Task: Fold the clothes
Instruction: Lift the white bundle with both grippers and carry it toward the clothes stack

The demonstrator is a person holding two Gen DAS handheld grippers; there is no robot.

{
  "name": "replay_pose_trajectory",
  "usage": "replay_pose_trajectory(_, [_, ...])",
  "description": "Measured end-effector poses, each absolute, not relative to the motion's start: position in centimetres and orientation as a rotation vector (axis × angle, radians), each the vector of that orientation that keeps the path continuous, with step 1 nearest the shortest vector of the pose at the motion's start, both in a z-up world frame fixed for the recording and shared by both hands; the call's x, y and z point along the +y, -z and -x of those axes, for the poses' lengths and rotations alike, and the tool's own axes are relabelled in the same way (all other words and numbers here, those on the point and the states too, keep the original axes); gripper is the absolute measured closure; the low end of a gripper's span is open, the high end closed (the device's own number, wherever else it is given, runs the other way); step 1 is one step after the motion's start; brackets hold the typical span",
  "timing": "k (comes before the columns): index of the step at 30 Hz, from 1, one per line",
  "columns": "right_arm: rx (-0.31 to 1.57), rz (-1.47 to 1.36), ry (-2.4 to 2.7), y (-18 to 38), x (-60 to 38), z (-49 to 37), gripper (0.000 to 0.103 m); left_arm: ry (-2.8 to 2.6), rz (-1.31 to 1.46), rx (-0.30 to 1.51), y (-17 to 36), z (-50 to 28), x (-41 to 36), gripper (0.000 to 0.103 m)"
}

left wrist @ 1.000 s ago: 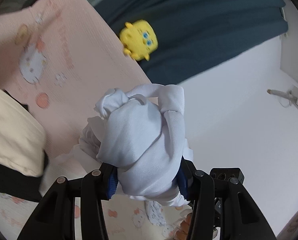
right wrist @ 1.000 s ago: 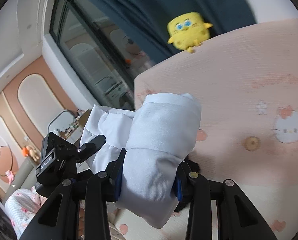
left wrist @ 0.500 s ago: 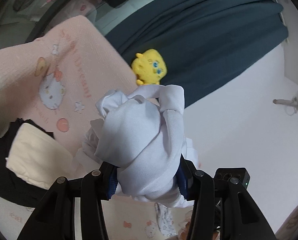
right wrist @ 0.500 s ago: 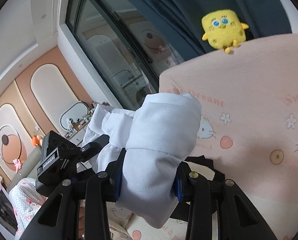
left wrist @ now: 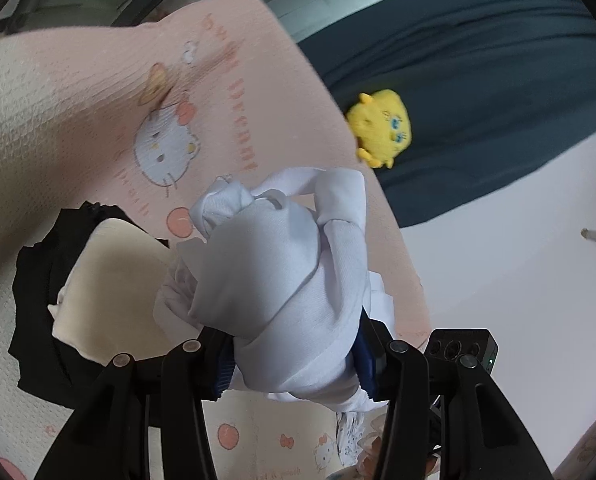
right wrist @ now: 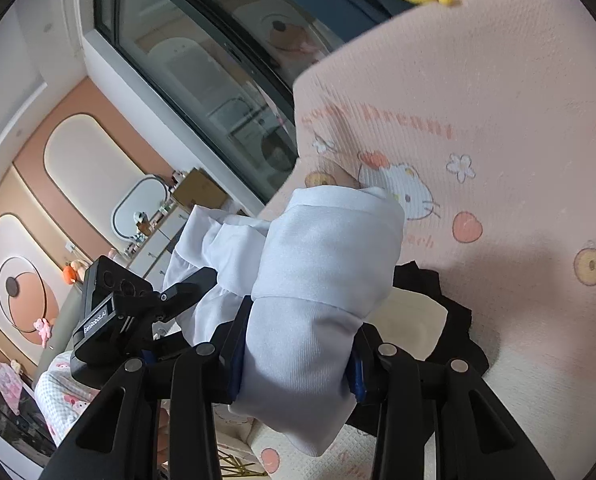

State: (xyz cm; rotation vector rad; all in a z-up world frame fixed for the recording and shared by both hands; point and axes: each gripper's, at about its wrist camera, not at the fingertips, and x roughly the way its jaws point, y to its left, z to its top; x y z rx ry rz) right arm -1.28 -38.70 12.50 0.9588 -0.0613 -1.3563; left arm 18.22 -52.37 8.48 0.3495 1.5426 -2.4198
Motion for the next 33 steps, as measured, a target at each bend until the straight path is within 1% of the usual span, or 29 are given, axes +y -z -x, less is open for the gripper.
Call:
replay_pose_trajectory(7, [-0.04, -1.008, 1.334, -9.3, -41.7, 2.4, 0.064, 2.381, -0.385, 1.613, -4.5, -18.5, -54.7, 0.059])
replay_pose_trajectory(11, [-0.048, -1.053, 1.332, -7.0, -42.2, 3.3, 0.064, 2.34, -0.396, 1.579, -2.7, -19.0, -55.3, 0.059])
replay_pose_trajectory(17, [-0.052, -1.108, 1.331, -4.0, -42.8, 4.1, 0.063, 2.319, -0.365, 1.607, -0.3, -19.6, -55.5, 0.056])
replay_pose_trajectory(20, [-0.043, -1.034, 1.341, -5.2, -42.7, 3.4, 0.062, 2.344, -0.271, 1.609, -1.1, -20.3, -55.2, 0.058])
replay_pose_trajectory(25, [-0.043, -0.942, 1.329, -7.7, -42.8, 2.5, 0.062, 2.44, -0.283, 1.461, -5.4, -20.1, -55.5, 0.058])
replay_pose_trajectory(30, [-0.081, -0.889, 1.291, -10.5, -43.5, 1.8, 0.062, 2.445, -0.213, 1.496, -7.2, -21.4, -56.7, 0.058])
replay_pose_trajectory(33, [-0.077, -0.914, 1.279, -10.6, -43.9, 1.2, 0.062, 2.413, -0.261, 1.5, -6.3, -21.8, -57.2, 0.058])
